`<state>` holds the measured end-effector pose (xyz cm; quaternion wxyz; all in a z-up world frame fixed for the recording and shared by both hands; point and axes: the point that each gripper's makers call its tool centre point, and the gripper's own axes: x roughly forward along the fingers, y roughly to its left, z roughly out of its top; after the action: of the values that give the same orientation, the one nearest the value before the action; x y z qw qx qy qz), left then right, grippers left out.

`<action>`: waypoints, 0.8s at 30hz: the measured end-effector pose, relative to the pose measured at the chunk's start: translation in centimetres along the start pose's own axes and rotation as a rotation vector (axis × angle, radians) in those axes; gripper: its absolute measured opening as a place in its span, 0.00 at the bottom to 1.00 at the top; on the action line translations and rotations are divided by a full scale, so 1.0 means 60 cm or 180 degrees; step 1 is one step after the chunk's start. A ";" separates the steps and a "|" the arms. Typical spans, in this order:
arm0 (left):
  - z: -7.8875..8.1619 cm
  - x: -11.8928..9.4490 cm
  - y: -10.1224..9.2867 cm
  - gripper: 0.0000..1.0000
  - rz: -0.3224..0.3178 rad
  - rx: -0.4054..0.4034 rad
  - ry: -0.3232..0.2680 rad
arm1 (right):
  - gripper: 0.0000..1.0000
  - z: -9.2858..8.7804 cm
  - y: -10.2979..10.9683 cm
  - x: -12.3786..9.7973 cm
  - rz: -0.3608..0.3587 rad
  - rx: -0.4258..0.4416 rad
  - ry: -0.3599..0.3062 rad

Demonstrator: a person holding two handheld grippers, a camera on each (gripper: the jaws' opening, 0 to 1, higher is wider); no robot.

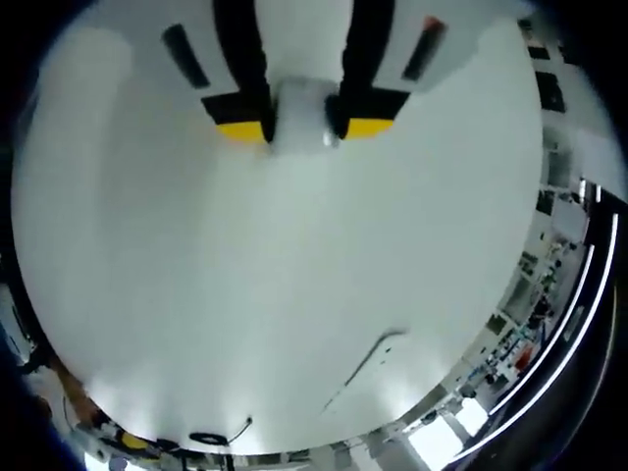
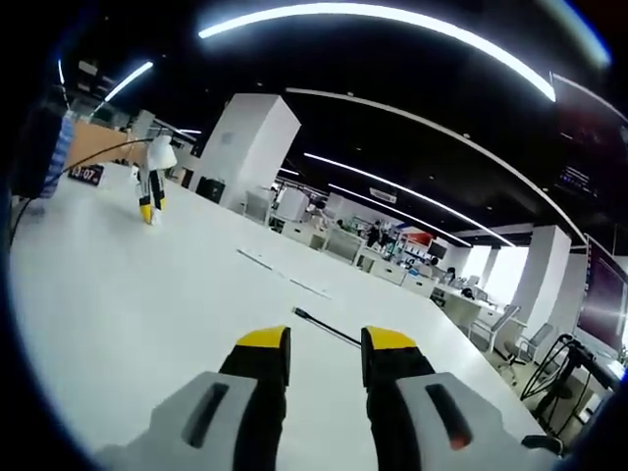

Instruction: Plug the desk Type‑C cable into the charger adapter.

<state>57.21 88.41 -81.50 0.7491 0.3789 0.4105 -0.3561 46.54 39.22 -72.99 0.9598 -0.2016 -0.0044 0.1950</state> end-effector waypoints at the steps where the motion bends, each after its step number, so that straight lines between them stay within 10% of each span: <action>1: 0.001 -0.001 -0.003 0.26 -0.0007 -0.0006 -0.0001 | 0.29 0.000 -0.001 0.000 -0.0005 0.0003 -0.0004; 24: 0.078 -0.011 -0.141 0.25 -0.0324 0.0243 -0.0103 | 0.28 0.006 -0.001 -0.003 0.0023 0.0064 -0.0068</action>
<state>51.43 80.67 -81.48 0.7216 0.3800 0.4032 -0.4152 46.37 39.29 -72.61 0.9610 -0.1898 -0.0120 0.2006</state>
